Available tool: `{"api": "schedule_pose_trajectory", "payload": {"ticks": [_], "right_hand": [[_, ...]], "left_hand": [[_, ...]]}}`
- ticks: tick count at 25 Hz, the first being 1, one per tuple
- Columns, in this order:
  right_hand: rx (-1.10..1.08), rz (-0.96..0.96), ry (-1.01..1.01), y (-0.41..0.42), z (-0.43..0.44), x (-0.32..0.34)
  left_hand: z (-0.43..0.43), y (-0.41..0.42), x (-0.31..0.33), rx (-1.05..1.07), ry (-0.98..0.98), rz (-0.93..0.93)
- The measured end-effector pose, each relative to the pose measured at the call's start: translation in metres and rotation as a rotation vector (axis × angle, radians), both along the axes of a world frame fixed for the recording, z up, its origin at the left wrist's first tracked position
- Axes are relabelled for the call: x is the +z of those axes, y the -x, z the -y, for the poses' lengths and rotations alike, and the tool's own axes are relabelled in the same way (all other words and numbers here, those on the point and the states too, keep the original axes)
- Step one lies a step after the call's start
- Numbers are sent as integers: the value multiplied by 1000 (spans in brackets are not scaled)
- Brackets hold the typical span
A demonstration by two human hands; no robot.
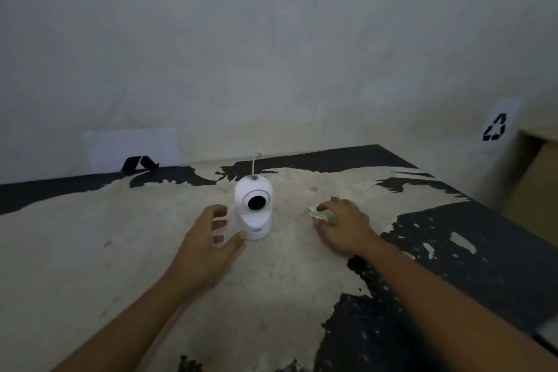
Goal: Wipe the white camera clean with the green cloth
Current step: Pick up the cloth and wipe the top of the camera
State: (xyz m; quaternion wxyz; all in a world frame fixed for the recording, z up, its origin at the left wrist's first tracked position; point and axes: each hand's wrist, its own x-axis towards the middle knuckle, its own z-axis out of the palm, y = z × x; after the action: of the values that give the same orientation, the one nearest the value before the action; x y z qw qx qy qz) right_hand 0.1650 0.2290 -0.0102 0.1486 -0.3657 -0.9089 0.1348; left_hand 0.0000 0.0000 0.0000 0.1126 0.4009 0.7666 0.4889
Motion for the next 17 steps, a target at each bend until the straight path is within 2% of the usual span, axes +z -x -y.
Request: {"api": "schedule_pose_trajectory", "payload": {"ticks": [3, 7, 12, 14, 17], "right_hand": [[-28, 80, -75, -1, -9, -6], [-20, -89, -54, -4, -21, -11], [73, -71, -162, 0, -25, -12], [111, -159, -133, 3, -18, -7], [178, -390, 0, 11, 8, 5]], "left_hand": [[-15, 6, -6, 38, 14, 23], [-30, 7, -10, -46, -26, -61], [-39, 8, -6, -135, -64, 3], [-37, 9, -6, -141, -81, 16], [-30, 13, -6, -117, -91, 16]]}}
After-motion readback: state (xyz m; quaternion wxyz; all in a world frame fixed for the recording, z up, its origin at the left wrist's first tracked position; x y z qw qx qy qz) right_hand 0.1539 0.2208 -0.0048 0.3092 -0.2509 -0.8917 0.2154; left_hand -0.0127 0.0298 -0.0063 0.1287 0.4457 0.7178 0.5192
